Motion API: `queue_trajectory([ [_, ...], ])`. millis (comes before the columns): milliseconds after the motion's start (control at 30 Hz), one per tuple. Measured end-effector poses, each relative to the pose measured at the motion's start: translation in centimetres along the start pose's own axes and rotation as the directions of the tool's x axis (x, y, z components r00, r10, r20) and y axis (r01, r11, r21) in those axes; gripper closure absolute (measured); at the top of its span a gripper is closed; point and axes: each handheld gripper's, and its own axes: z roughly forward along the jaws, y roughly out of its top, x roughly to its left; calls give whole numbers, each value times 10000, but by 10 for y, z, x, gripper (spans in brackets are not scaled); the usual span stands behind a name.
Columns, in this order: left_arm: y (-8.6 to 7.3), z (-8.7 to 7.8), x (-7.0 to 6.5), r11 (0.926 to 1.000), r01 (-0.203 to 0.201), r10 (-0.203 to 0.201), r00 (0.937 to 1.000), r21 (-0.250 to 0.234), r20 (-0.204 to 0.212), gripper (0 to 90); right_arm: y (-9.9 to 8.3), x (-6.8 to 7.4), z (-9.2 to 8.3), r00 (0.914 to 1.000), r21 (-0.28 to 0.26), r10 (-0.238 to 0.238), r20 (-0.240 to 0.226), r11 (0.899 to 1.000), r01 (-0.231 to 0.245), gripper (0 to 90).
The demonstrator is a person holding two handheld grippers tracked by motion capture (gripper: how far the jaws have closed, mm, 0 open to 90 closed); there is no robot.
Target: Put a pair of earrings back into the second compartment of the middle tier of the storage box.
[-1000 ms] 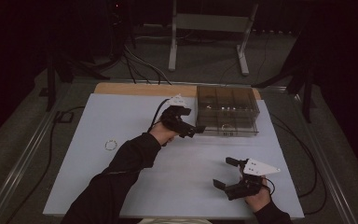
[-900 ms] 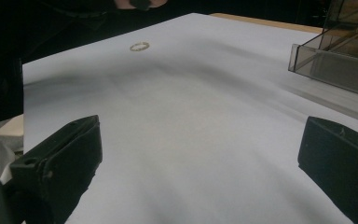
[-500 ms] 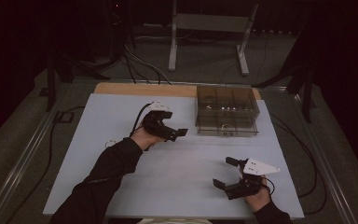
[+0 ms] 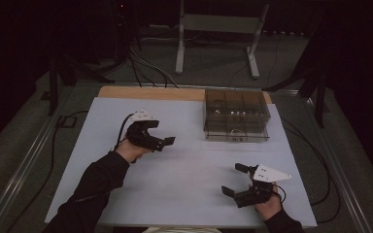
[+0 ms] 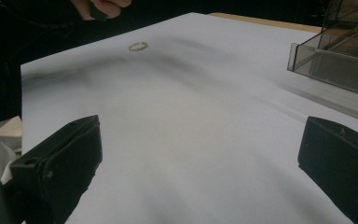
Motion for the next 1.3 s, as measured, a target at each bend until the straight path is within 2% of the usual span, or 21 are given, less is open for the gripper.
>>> queue_trajectory([
  [300,-20,-35,19,9986,477,-490,9972,-235,-569,10,0,0,0,10000,19,-15,8,10000,15,0],
  [500,-42,-57,32,9974,668,-697,9901,-275,-1216,10,0,0,1,10000,55,-10,32,10000,10,0],
  [567,-53,-63,34,9984,527,-552,9804,-178,-1893,15,0,0,1,10000,81,-24,45,10000,24,0],
  [600,-59,-66,35,9989,440,-467,9766,-176,-2101,20,0,0,1,10000,80,-28,45,10000,28,0],
  [767,-80,-79,46,9959,811,-889,9636,-410,-2523,105,0,0,3,10000,120,-34,13,9999,34,0],
  [833,-87,-82,52,9943,1003,-1063,9548,-357,-2777,166,0,0,3,10000,128,-63,-5,9999,63,0],
  [900,-93,-85,60,9920,1204,-1260,9463,-370,-2978,170,0,0,4,10000,128,-55,-27,9999,56,0],
  [967,-97,-87,67,9906,1350,-1340,9338,-203,-3317,269,0,-1,4,10000,135,-38,-47,9999,39,0],
  [1067,-103,-87,81,9861,1657,-1516,9222,94,-3558,310,0,-1,4,10000,113,-55,-74,9999,56,0],
  [1100,-104,-87,83,9860,1651,-1453,9213,247,-3607,324,0,-1,4,9999,131,-68,-88,9999,69,0],
  [1133,-106,-85,87,9858,1612,-1308,9128,469,-3869,325,0,0,4,9999,143,-82,-94,9999,83,0],
  [1167,-108,-84,89,9848,1643,-1293,9087,554,-3970,338,0,0,5,9999,165,-108,-95,9998,109,0],
  [1267,-111,-82,95,9820,1624,-1081,9013,959,-4195,399,-1,0,4,9999,172,-120,-98,9998,121,0],
  [1300,-111,-81,97,9807,1673,-1118,9038,1007,-4132,432,-1,0,4,9999,159,-121,-90,9998,123,0],
])
